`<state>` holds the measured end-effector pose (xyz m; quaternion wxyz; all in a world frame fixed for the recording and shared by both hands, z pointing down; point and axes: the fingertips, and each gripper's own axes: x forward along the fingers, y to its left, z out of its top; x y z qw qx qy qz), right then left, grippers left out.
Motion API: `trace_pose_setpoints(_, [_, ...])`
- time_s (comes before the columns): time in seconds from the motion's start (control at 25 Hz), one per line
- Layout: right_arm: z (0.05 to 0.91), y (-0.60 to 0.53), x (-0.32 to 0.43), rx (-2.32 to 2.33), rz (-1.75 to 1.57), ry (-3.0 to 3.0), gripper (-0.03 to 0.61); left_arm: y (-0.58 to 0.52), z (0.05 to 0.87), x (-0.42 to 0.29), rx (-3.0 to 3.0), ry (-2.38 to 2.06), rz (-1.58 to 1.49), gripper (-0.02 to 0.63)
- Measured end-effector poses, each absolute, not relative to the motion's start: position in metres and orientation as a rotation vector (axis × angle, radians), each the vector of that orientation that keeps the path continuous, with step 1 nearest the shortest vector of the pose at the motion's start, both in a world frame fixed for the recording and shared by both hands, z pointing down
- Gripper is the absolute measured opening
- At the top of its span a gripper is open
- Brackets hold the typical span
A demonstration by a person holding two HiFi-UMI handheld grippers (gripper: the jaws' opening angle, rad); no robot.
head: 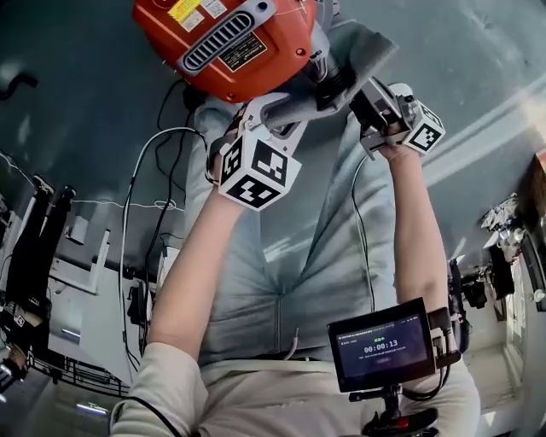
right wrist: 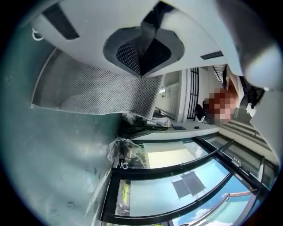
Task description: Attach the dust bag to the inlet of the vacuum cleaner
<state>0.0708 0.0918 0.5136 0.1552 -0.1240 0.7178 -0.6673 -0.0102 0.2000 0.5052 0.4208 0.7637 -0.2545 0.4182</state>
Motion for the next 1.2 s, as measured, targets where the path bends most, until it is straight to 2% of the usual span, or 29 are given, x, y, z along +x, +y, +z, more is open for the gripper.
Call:
trace_pose_setpoints(0.08, [0.519,0.090,0.066,-0.335,-1.943,2.037,-0.005,0.204,0.487,-0.030,1.833,-0.723,1.007,0.198])
trace_pose_setpoints(0.2, [0.524,0.089,0.065,-0.330,-1.981,2.037,-0.005,0.214,0.432,-0.051,1.725,-0.934,0.857,0.198])
trace_pose_setpoints(0.32, [0.527,0.094,0.062,-0.294,-2.022,2.080,-0.005,0.248,0.408,0.019,1.562,-0.809,0.489,0.195])
trace_pose_setpoints(0.4, [0.528,0.095,0.061,-0.251,-2.045,2.122,-0.005,0.261,0.438,0.076,1.347,-0.732,0.203,0.193])
trace_pose_setpoints(0.48, [0.526,0.092,0.057,-0.193,-2.067,2.161,-0.005,0.245,0.479,0.090,1.185,-0.859,-0.072,0.193])
trace_pose_setpoints(0.52, [0.525,0.090,0.053,-0.162,-2.076,2.181,-0.005,0.231,0.494,0.080,1.151,-0.979,-0.202,0.183])
trace_pose_setpoints(0.64, [0.519,0.090,0.046,-0.093,-2.082,2.218,-0.005,0.198,0.513,0.026,1.121,-1.284,-0.452,0.005])
trace_pose_setpoints(0.92, [0.524,0.096,0.076,-0.237,-2.078,2.166,-0.005,0.165,0.512,-0.013,1.188,-1.308,-0.515,0.005])
trace_pose_setpoints(1.2, [0.513,0.076,0.035,-0.213,-2.017,2.063,-0.005,0.172,0.514,-0.015,1.129,-1.300,-0.573,0.005])
